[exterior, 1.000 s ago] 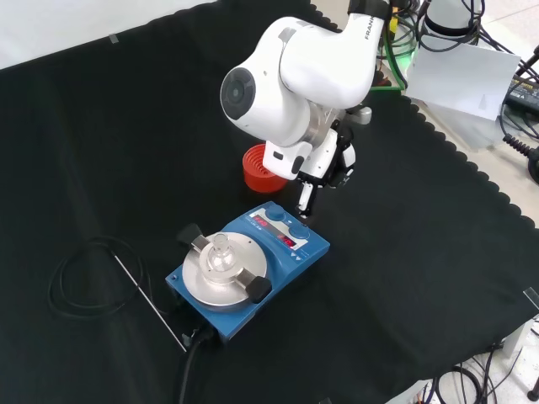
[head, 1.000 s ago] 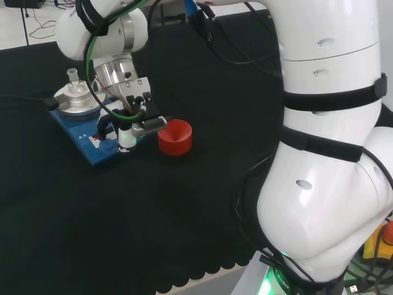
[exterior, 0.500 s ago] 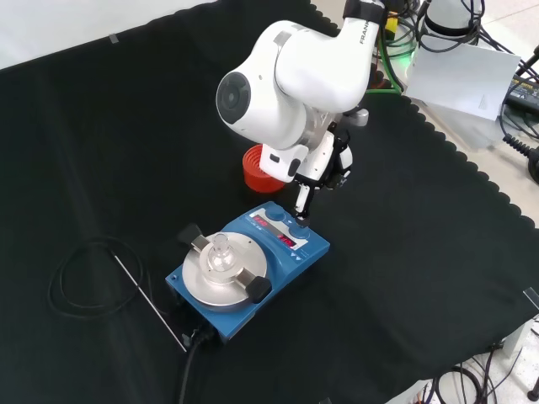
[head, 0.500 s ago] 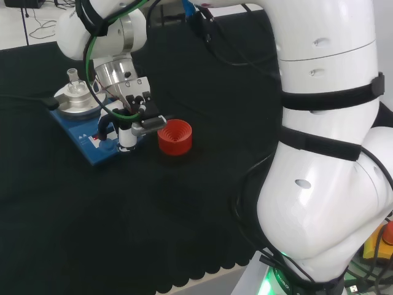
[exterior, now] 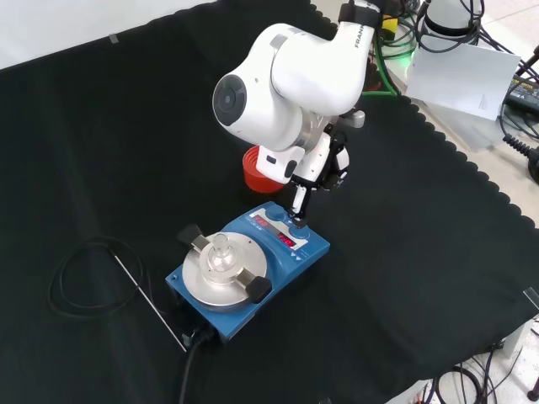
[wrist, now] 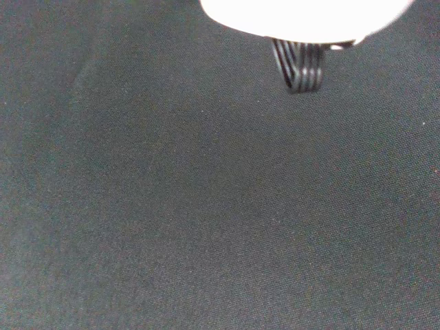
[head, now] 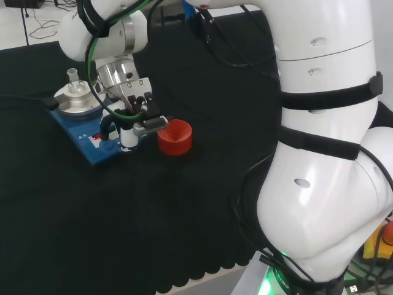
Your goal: Turn on the heater.
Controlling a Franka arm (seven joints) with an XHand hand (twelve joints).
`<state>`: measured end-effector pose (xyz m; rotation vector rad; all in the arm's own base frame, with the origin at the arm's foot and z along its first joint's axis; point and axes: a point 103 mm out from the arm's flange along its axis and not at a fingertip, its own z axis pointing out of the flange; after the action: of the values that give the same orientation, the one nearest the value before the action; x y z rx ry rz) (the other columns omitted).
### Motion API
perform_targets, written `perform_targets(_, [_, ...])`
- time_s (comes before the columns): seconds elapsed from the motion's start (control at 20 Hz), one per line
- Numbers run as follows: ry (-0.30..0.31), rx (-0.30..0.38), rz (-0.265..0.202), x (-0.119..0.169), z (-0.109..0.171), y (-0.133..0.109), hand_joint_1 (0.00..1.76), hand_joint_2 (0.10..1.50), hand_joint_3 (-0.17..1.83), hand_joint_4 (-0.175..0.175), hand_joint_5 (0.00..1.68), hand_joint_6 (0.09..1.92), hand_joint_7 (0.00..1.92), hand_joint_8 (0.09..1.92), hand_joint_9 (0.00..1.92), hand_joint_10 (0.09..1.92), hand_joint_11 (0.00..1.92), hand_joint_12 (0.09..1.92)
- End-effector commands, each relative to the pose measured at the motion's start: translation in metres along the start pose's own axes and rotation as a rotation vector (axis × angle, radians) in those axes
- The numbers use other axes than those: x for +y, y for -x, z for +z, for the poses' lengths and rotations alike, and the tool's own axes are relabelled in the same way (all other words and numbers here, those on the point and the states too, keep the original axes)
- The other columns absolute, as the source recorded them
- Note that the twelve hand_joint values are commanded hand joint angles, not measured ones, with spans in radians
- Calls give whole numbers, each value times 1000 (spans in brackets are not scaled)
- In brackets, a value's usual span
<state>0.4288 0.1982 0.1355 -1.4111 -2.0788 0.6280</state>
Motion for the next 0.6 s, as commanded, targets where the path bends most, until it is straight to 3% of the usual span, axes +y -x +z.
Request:
perform_targets(0.05, [-1, 3, 1, 1, 2, 4, 1509, 624, 1191, -53, 318, 498, 1671, 1770, 1719, 1827, 1506, 1527])
perform_targets(0.6, [8, 1, -4, 4, 2, 3, 1510, 622, 1196, -53, 318, 503, 1672, 1765, 1722, 1821, 1510, 1524])
